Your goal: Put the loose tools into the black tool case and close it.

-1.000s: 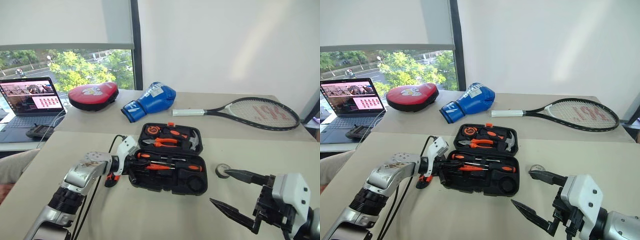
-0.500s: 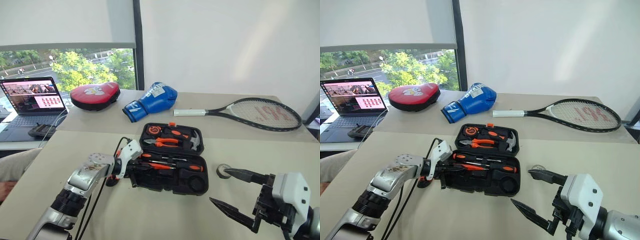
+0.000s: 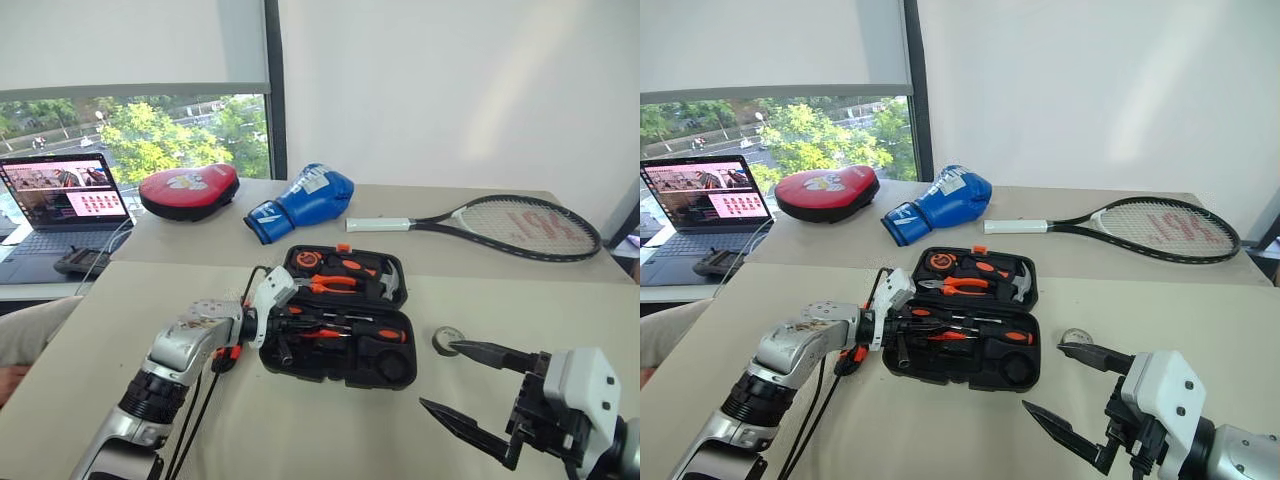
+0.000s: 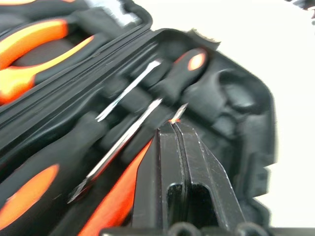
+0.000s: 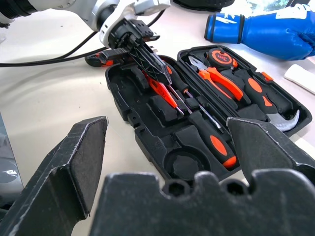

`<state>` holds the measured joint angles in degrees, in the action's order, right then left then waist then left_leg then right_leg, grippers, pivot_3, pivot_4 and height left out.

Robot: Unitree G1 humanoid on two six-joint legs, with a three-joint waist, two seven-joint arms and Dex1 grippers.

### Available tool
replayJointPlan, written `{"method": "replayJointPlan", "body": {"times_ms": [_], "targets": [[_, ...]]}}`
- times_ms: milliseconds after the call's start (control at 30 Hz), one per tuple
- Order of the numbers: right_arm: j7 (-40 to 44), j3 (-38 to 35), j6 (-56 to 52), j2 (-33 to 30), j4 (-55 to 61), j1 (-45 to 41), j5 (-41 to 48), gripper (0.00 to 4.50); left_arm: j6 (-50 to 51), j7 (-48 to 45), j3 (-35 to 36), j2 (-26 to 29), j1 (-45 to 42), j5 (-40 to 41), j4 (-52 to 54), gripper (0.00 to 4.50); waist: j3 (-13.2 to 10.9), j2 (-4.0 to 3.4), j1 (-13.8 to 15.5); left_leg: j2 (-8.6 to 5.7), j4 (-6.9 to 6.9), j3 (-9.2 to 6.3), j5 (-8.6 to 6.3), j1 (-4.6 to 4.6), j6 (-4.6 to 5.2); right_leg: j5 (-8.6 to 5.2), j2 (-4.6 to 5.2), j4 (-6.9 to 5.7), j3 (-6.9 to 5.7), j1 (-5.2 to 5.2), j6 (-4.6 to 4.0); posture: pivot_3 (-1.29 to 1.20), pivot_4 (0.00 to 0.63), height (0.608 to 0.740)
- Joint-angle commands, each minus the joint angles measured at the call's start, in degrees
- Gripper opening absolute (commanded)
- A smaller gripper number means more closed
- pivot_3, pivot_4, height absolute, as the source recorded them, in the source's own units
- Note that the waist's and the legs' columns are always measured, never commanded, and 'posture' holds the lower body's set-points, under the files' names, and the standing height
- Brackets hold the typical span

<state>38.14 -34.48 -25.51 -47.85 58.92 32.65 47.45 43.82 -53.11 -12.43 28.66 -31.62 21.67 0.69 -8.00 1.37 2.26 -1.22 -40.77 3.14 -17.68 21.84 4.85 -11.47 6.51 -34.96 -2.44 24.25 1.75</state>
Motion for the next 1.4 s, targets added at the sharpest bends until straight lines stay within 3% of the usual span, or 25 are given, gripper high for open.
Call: {"method": "replayJointPlan", "body": {"times_ms": [33, 533, 667, 833, 1167, 1400], "targets": [[-0.55, -0.81, 1.31, -0.08, 1.08, -0.25, 0.51, 4.50, -2.91, 1.76, -1.31, -0.84, 0.03, -2.90, -1.51, 0.01, 0.00, 0.00, 0.08, 0.00, -0.01, 0.00, 0.00, 0.00, 0.00, 0.01, 0.00, 0.00, 0.00, 0.00, 0.01, 0.00, 0.150, 0.740], [-0.55, -0.89, 1.37, -0.22, 1.08, -0.18, 0.71, 4.50, -9.45, 1.22, -5.26, -1.77, 1.16, -8.57, -3.92, 0.01, 0.03, -0.05, 0.21, 0.01, -0.04, 0.00, -0.02, -0.10, 0.03, 0.02, 0.16, 0.01, 0.03, -0.10, 0.00, 0.00, 0.150, 0.740], [-0.23, -1.16, 1.15, 0.13, 1.08, -0.11, 0.53, 4.50, -5.12, -0.07, 4.58, -5.45, -0.10, 2.68, 0.03, 0.01, 0.01, -0.02, 0.20, 0.01, -0.07, 0.00, -0.02, 0.00, 0.03, 0.03, 0.18, -0.01, 0.03, -0.01, 0.02, 0.00, 0.150, 0.740], [0.05, -0.96, 0.47, 0.30, 0.47, -1.42, 0.14, 4.50, -4.72, -1.60, 4.08, -3.80, 1.25, 2.74, 0.71, 0.01, -0.01, -0.01, -0.15, 0.04, -0.13, -0.01, 0.01, 0.09, -0.01, 0.04, 0.01, -0.02, 0.02, 0.06, 0.02, 0.00, 0.150, 0.740], [2.01, -1.49, 0.05, -1.08, -2.10, -4.61, -0.18, 4.50, -10.73, 3.54, -0.60, -5.29, 2.63, -5.85, -4.53, 0.01, -0.01, -0.01, 0.13, -0.01, -0.16, -0.01, -0.04, 0.11, 0.07, 0.06, 0.04, 0.03, 0.01, 0.02, 0.03, 0.00, 0.150, 0.740], [2.81, -2.08, -0.53, -1.85, -2.57, -5.83, 0.01, 4.50, -15.08, 7.52, -2.93, -11.23, -0.90, -10.80, -14.76, 0.01, 0.08, -0.15, 1.42, -0.04, -0.21, -0.01, 0.03, -0.13, 0.17, 0.14, 0.14, 0.04, 0.01, -0.23, -0.08, 0.00, 0.150, 0.740]]}}
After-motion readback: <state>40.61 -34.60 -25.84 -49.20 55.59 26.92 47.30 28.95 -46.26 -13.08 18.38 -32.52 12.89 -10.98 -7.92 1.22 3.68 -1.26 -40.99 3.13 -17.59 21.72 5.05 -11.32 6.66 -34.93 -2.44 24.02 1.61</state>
